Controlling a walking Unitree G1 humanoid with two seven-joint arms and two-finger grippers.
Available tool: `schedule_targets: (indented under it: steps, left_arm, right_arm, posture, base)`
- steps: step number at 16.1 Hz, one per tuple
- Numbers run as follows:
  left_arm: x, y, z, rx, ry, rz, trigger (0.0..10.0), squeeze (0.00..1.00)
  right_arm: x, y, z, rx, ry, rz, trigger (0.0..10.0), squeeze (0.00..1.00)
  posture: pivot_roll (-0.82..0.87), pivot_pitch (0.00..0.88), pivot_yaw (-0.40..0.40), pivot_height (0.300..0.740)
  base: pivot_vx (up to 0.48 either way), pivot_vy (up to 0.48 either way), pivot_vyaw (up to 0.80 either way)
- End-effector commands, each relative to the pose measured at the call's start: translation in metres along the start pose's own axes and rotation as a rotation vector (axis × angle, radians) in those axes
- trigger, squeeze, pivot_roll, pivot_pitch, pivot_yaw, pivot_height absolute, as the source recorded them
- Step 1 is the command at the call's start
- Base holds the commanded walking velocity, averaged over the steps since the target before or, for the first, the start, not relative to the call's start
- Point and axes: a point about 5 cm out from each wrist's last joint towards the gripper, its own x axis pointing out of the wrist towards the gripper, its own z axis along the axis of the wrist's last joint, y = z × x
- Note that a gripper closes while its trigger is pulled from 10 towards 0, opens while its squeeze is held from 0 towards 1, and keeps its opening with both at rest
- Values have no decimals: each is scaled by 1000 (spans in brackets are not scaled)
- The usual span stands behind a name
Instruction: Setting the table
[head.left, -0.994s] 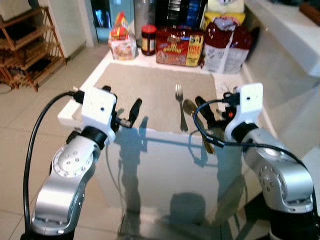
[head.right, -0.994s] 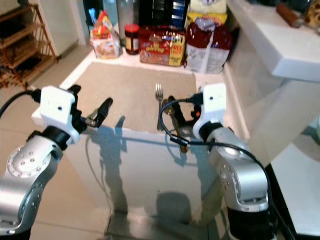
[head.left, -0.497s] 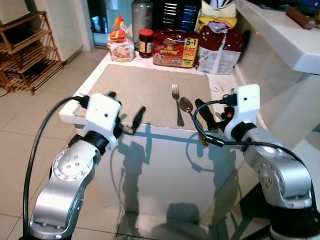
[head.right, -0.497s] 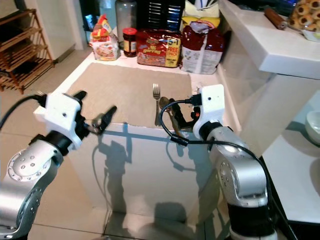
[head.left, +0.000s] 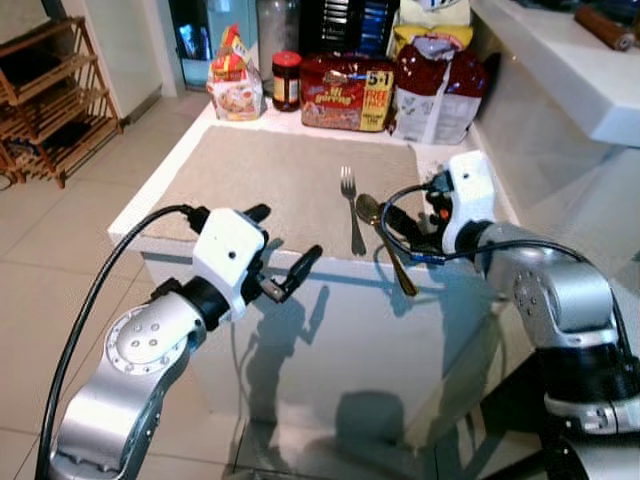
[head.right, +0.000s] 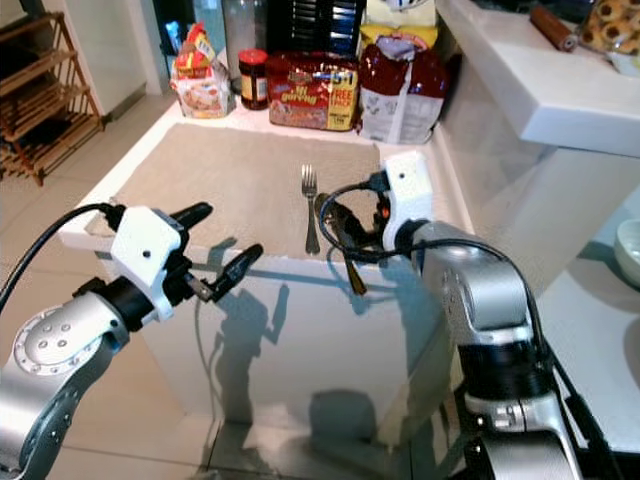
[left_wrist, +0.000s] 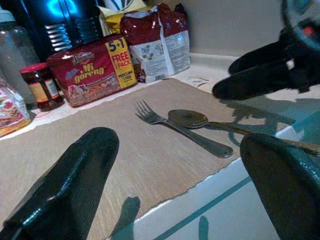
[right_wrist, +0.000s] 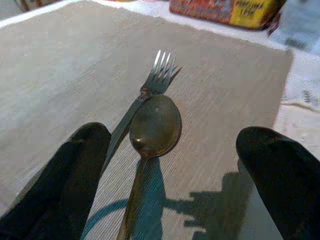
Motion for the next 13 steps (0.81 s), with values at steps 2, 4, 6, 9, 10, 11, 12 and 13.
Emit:
schedule_targets:
  steps: [2, 4, 6, 9, 10, 11, 12, 13]
  left_arm:
    - [-2, -6, 2, 4, 7, -62, 10000, 0]
    - [-3, -7, 1, 5, 12, -75, 10000, 0]
    - [-3, -6, 1, 6, 12, -76, 10000, 0]
    - [-4, -7, 2, 6, 14, -84, 10000, 0]
    - [-4, -7, 2, 7, 15, -86, 10000, 0]
    - [-4, -7, 2, 5, 11, -90, 10000, 0]
    - [-4, -9, 2, -1, 9, -105, 10000, 0]
    - [-5, -11, 2, -7, 11, -119, 10000, 0]
  right_arm:
    - [3, 0, 0, -29, 77, 39, 10000, 0]
    - [5, -1, 0, -61, 110, 56, 9255, 0]
    - [7, -3, -1, -93, 141, 44, 8078, 0]
    - [9, -1, -5, -102, 171, 68, 4510, 0]
    - [9, 0, -9, -123, 191, 77, 3843, 0]
    - [10, -1, -12, -112, 205, 79, 1686, 0]
    - [11, 0, -14, -79, 209, 90, 588, 0]
    - [11, -1, -17, -60, 214, 91, 0, 0]
  posture:
    - [34, 0, -39, 740]
    - [32, 0, -38, 740]
    - [31, 0, -37, 740]
    - [30, 0, -36, 740]
    - [30, 0, -36, 740]
    - [31, 0, -35, 740]
    - [31, 0, -36, 740]
    - [31, 0, -37, 740]
  base:
    - [0, 0, 0]
    - [0, 0, 0]
    - [0, 0, 0]
    - [0, 0, 0]
    - [0, 0, 0]
    - [0, 0, 0]
    - [0, 0, 0]
    - [0, 0, 0]
